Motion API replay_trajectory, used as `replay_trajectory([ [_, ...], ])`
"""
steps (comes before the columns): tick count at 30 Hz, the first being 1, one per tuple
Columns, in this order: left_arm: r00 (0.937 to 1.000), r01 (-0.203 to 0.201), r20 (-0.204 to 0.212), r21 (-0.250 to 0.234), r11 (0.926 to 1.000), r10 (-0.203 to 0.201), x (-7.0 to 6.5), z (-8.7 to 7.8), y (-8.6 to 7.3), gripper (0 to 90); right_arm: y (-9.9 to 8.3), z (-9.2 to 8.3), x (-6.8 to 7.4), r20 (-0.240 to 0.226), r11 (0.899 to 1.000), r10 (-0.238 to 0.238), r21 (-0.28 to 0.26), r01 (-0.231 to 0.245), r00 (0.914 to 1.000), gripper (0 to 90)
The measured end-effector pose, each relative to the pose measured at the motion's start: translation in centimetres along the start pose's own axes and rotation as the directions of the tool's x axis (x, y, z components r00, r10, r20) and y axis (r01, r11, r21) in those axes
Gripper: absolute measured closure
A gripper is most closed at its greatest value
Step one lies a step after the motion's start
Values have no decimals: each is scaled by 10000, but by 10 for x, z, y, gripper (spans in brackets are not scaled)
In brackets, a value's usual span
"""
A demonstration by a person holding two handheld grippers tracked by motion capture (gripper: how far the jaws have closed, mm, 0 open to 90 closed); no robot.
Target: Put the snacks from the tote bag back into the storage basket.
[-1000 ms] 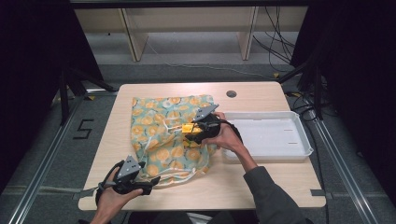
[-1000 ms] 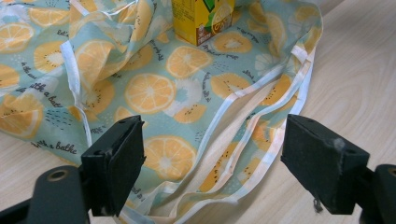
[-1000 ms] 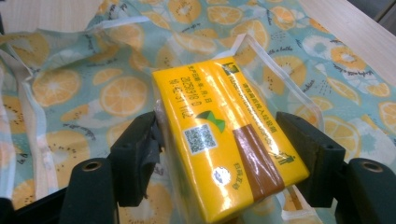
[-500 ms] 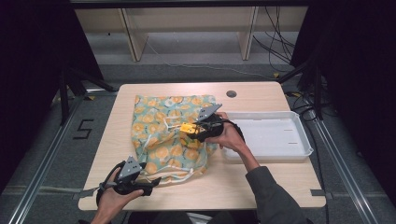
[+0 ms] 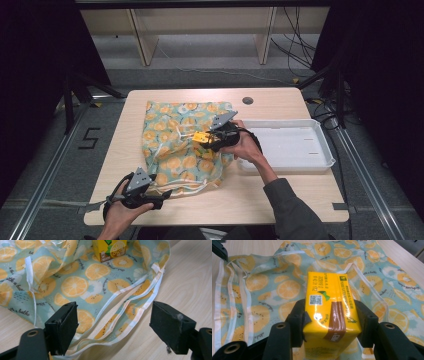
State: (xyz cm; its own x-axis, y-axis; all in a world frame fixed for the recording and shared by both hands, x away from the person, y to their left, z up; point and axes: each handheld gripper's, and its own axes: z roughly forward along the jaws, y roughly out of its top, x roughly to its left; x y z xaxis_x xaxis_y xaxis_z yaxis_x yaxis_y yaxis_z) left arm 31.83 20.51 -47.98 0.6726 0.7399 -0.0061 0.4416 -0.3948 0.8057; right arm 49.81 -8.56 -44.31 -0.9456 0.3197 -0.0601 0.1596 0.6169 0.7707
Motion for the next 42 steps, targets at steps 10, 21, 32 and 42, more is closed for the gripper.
replay_trajectory([
  [10,9999,-102,-25,87,9999,102,1,0,0,221,16,-14,8,-43,9986,-53,-518,51,10000,519],
  [21,9999,104,-56,-107,9999,-105,2,-1,0,222,44,-38,33,-301,9954,-424,-875,396,9986,520],
  [32,9999,155,-67,15,9999,-155,3,-3,0,222,45,-57,43,-64,9957,-245,-899,238,9997,520],
  [42,9997,178,-177,-281,9994,-183,5,-5,1,222,24,-103,42,513,9933,-16,-1152,75,9987,520],
])
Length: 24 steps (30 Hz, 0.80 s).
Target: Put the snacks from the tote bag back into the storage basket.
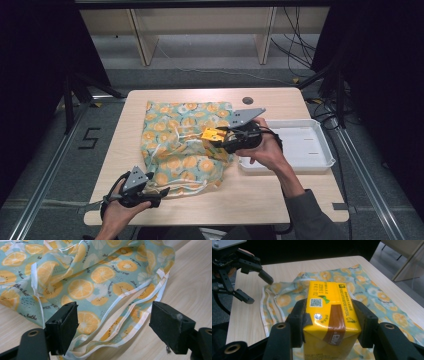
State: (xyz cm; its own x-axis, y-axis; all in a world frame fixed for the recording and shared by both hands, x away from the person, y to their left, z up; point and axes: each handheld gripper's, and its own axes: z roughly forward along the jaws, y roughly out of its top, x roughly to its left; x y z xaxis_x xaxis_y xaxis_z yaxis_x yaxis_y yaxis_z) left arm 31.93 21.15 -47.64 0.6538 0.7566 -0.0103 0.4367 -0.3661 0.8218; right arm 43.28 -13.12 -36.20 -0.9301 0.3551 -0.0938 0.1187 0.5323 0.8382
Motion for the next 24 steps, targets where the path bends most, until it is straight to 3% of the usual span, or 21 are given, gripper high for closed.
replay_trajectory([
  [3,9999,-23,-125,70,10000,24,0,0,0,222,-5,-8,-1,173,10000,88,-12,-87,9998,520],
  [4,10000,-5,-27,21,10000,5,0,0,0,222,-10,-15,-2,274,9994,328,64,-330,9991,520],
  [7,10000,60,0,39,10000,-60,0,1,-1,222,-15,-20,-6,421,9999,162,-17,-161,9990,520],
  [8,9996,-267,55,319,9991,265,2,-1,-1,222,-19,-25,-7,535,9998,188,0,-189,9984,520],
  [9,9996,-267,55,319,9991,265,2,-1,-1,222,-20,-27,-8,523,9997,255,51,-258,9983,520],
  [12,9997,-236,33,191,9995,235,2,0,-1,222,-24,-31,-10,591,9996,297,-25,-296,9978,520],
  [13,10000,85,-23,-13,10000,-85,1,1,-1,222,-26,-34,-11,630,9990,429,81,-435,9971,520],
  [16,9999,110,-10,-39,9999,-110,1,0,-1,222,-32,-39,-15,729,9992,393,-40,-391,9966,520],
  [17,9996,-272,-4,228,9994,272,4,-2,-1,221,-34,-40,-16,774,9988,490,-46,-488,9958,520],
  [20,9999,104,-74,-138,9999,-105,2,0,-1,221,-42,-46,-20,984,9985,533,33,-539,9937,520],
  [24,9999,82,-135,-15,10000,-82,4,-2,-1,221,-55,-53,-29,1221,9962,850,79,-866,9889,520],
])
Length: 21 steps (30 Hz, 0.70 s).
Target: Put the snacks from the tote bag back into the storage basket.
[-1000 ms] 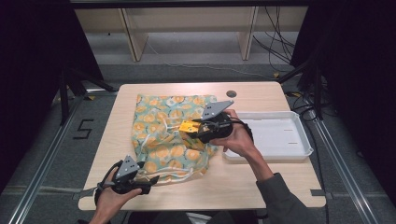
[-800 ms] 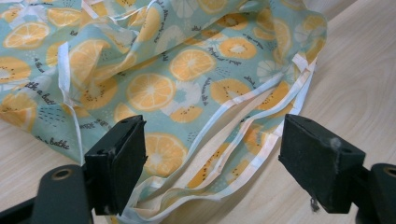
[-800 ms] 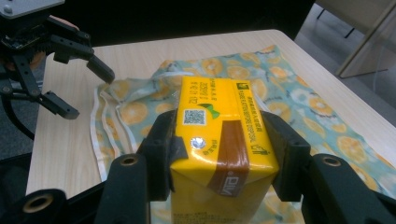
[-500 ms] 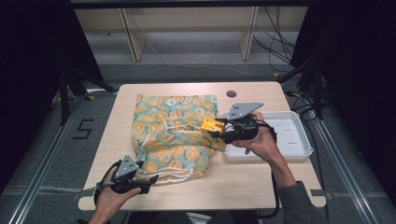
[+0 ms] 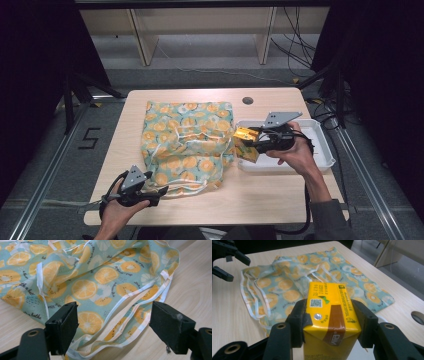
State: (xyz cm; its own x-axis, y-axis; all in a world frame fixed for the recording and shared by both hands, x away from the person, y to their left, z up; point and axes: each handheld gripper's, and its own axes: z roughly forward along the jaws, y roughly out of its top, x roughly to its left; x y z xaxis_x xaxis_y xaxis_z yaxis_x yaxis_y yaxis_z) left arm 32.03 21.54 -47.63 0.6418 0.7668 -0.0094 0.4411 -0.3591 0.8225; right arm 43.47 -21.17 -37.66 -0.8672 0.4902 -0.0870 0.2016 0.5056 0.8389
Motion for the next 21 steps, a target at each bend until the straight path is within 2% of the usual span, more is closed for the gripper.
replay_trajectory([
  [1,10000,0,0,0,10000,0,0,0,0,222,-1,-1,-2,-62,10000,-20,27,20,10000,520],
  [2,9996,-261,95,218,9994,258,2,-1,0,221,-4,-2,-3,-9,9999,155,55,-155,9999,520],
  [5,9997,-235,57,193,9995,234,2,-1,0,221,-7,-3,-8,16,9999,106,69,-106,9999,520],
  [7,9998,-202,16,191,9996,202,1,-1,0,221,-13,-4,-10,82,9997,196,139,-197,9998,520],
  [8,9998,-211,12,194,9996,211,2,-1,0,221,-15,-4,-10,65,9989,398,237,-399,9992,520],
  [10,9996,-252,111,180,9995,250,2,-1,0,221,-16,-4,-13,97,9994,286,182,-288,9995,520],
  [11,9999,96,82,68,9999,-97,0,0,-1,219,-17,-4,-12,77,9982,541,273,-543,9985,520],
  [12,9999,-45,103,168,9998,43,1,0,0,219,-19,-3,-15,154,9987,448,222,-451,9989,520],
  [13,9999,-76,75,173,9998,74,1,0,0,219,-21,-2,-18,40,9995,223,214,-224,9997,520],
  [14,9997,-242,82,180,9995,241,2,-1,0,219,-22,-2,-19,-39,9992,303,260,-302,9995,520],
  [17,9996,-241,122,191,9995,239,2,0,0,219,-25,-1,-19,25,9979,552,330,-552,9985,520],
  [18,9997,-235,87,170,9996,233,2,0,0,219,-26,0,-22,-12,9988,313,370,-312,9995,519],
  [21,9996,-241,140,203,9995,238,2,0,0,219,-28,2,-24,52,9984,446,355,-448,9990,519],
])
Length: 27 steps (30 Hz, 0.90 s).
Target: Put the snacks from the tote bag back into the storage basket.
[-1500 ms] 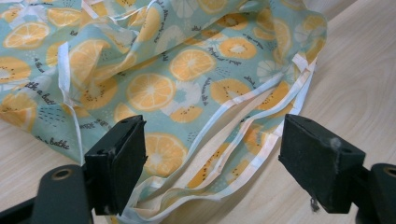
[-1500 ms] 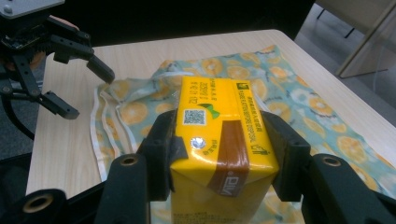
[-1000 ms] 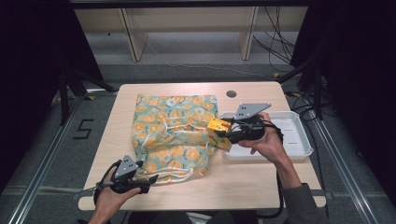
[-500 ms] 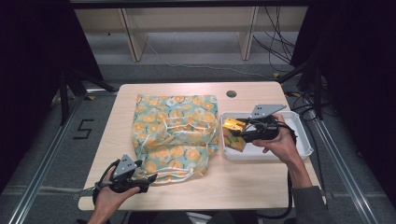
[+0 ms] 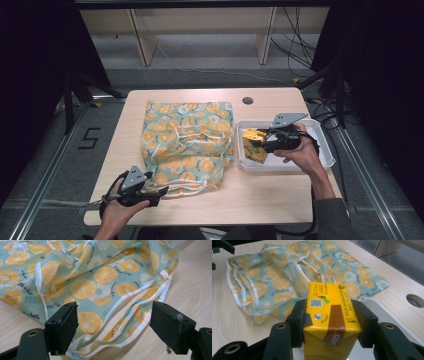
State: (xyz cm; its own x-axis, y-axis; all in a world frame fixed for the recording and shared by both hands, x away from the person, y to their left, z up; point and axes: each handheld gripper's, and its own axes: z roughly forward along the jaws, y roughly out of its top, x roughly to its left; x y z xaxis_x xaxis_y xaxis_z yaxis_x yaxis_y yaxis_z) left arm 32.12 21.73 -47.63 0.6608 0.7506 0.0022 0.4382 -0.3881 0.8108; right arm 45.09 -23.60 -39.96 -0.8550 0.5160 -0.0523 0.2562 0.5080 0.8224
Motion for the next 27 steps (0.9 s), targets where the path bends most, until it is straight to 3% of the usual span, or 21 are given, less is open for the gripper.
replay_trajectory([
  [14,10000,18,-40,-54,10000,-18,-1,0,0,219,-10,11,-5,-155,9993,21,362,-15,9999,519],
  [15,9996,288,-46,-284,9992,-289,-2,2,0,219,-11,13,-5,-121,9993,153,353,-148,9998,519],
  [16,10000,-44,-30,-2,10000,44,0,0,0,219,-12,13,-5,-101,9994,113,315,-110,9999,519],
  [22,10000,25,-39,-44,10000,-25,-1,0,0,219,-13,17,-6,-230,9996,-20,277,26,9997,519],
  [23,9989,479,13,-247,9985,-479,-4,2,-1,219,-14,18,-4,-330,9994,-24,336,35,9995,519],
  [25,9993,367,-36,-272,9990,-368,-3,2,0,219,-14,17,-5,-353,9991,-144,386,157,9993,519],
  [26,10000,32,5,-27,10000,-32,-1,0,0,219,-14,19,-5,-400,9995,-84,288,96,9992,519],
  [27,10000,49,19,-28,10000,-49,-1,1,0,219,-15,20,-5,-382,9996,-8,270,18,9993,519],
])
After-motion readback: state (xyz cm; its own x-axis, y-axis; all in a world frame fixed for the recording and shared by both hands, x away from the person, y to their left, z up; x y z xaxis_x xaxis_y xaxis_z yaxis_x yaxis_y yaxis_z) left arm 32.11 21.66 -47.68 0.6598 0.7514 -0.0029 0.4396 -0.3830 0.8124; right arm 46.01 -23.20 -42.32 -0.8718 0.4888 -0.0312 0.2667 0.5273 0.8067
